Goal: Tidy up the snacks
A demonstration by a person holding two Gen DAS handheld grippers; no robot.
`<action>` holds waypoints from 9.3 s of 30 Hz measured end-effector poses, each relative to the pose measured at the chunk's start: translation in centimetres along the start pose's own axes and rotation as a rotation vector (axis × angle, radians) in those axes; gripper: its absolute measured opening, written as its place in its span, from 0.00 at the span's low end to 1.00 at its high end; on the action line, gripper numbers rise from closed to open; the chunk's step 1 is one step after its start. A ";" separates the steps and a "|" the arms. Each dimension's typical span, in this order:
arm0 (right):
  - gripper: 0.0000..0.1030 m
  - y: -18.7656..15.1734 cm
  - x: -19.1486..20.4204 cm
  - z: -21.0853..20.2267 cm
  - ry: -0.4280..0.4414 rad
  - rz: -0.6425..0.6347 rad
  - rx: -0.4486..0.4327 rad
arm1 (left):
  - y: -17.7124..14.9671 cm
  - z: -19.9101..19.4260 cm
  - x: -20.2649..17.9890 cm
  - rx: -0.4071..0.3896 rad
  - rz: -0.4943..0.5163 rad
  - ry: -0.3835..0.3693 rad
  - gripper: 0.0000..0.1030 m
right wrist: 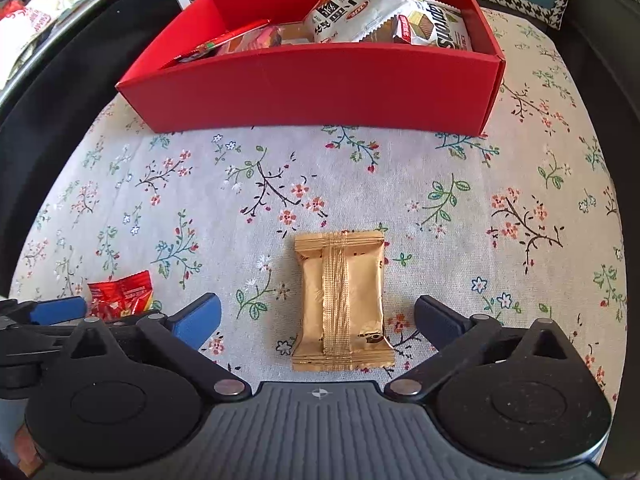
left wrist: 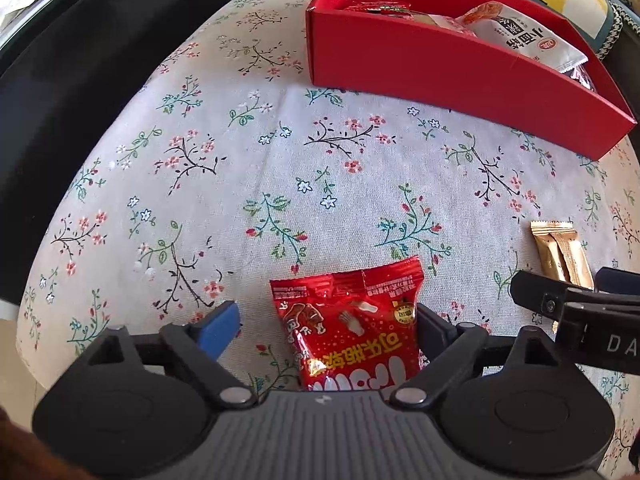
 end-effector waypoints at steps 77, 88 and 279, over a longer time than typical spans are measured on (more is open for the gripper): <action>0.46 8.2 -3.2 -7.4 -0.083 0.039 -0.298 | 13.8 -6.8 -6.5 -0.302 0.108 -0.027 1.00; 0.46 11.0 -3.2 -7.1 -0.081 0.031 -0.325 | 16.6 -6.8 -6.9 -0.336 0.106 -0.017 1.00; 0.83 -3.9 0.0 -7.3 -0.102 0.131 -0.222 | -0.4 -8.8 -3.9 -0.250 0.219 0.061 1.00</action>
Point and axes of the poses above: each gripper's, at about its wrist camera, not at the fingertips, and z roughly the way its jaws point, x to its left, y to its top, the point moved 2 cm from there along z, roughly the way its jaws point, and after that the axes turned 7 degrees about x, right-handed, at the moved point
